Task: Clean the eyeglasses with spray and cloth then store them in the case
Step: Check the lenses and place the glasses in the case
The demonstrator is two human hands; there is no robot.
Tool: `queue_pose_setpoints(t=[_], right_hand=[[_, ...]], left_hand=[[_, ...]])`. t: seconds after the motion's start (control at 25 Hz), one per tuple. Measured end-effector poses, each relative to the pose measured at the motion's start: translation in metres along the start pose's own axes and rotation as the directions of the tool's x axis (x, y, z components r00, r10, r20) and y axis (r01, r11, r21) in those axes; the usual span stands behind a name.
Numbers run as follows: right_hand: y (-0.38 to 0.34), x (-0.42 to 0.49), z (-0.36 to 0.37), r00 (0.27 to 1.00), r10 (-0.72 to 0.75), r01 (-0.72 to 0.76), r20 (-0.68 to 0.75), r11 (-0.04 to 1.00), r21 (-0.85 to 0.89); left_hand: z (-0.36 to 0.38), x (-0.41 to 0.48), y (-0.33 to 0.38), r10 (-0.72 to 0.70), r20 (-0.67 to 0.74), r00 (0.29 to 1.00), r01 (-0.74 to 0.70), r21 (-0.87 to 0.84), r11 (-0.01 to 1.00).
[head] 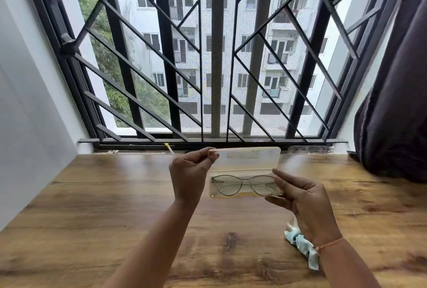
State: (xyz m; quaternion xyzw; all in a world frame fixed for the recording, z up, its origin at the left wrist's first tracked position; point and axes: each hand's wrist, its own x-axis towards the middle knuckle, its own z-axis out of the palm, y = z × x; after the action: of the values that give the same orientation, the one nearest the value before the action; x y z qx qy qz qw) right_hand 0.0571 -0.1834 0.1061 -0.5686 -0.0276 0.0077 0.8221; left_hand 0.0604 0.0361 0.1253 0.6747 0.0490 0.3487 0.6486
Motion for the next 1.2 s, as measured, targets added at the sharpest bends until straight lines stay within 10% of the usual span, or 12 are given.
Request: queue_pose_setpoints(t=[1.2], right_hand=[[0.027,-0.019,0.021,0.955,-0.271,0.231,-0.124,0.937,-0.263]], left_hand=[[-0.002,-0.008,-0.003,0.030,-0.002,1.000,-0.030,-0.030,0.999]])
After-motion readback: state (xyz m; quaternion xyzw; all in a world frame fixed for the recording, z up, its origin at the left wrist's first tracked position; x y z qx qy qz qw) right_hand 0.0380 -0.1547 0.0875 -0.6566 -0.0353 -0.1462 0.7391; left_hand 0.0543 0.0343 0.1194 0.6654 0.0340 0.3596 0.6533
